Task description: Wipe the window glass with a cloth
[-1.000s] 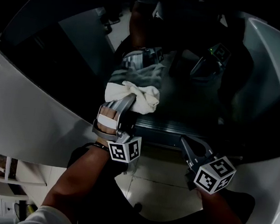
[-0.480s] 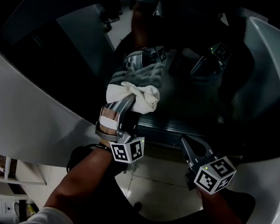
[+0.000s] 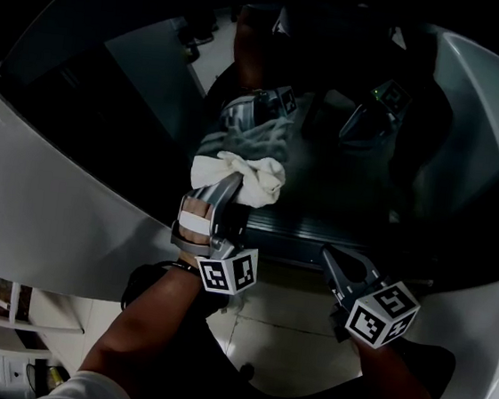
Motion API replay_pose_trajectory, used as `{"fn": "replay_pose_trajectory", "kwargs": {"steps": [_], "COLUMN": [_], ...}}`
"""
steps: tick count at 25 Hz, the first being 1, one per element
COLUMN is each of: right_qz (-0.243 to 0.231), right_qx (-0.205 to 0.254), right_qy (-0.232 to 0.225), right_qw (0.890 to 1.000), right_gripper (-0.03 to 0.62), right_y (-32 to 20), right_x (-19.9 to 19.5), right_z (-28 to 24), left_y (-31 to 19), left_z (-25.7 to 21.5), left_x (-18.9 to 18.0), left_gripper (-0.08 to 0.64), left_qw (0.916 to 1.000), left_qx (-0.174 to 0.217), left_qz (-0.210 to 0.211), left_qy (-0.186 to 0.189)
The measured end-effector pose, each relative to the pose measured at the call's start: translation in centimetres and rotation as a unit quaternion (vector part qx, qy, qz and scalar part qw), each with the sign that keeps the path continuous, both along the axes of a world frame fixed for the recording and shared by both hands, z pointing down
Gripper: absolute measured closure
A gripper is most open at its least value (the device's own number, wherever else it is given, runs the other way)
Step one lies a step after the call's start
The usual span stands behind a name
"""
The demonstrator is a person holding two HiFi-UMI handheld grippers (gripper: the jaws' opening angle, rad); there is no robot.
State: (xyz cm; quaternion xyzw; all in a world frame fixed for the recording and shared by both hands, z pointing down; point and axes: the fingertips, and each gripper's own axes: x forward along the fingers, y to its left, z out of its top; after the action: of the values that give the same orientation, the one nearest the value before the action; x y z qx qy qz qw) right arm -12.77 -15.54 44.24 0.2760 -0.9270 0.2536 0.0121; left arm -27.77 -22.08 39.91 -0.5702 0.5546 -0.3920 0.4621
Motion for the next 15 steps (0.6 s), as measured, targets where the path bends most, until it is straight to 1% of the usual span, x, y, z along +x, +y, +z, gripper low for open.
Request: {"fn": "replay_pose_trajectory", "kwargs": {"steps": [6, 10, 15], "right_qz": [0.001, 0.000, -0.001], "right_qx": [0.006, 0.005, 0.010], "right_qy": [-0.002, -0.001, -0.006], "right_qw": [1.000, 1.000, 1.000], "right_gripper": [0.591, 0.591, 0.591], "right_y": [-0.17, -0.02, 0.05], "right_x": [0.01, 0.21, 0.34], "right_z": [0.07, 0.36, 0.49], "left_y": [-0.04, 0.24, 0.32], "left_z": [0.32, 0.46, 0.94], "left_x": [-0.04, 0.08, 0.04], "left_gripper": [0.433, 0.433, 0.436], "left_qw": [0.9995, 0.9974, 0.9923], "left_qx": [-0.031, -0.071, -0.123], "left_qz": [-0.003, -0.006, -0.017], "left_qy": [-0.003, 0.007, -0.001]}}
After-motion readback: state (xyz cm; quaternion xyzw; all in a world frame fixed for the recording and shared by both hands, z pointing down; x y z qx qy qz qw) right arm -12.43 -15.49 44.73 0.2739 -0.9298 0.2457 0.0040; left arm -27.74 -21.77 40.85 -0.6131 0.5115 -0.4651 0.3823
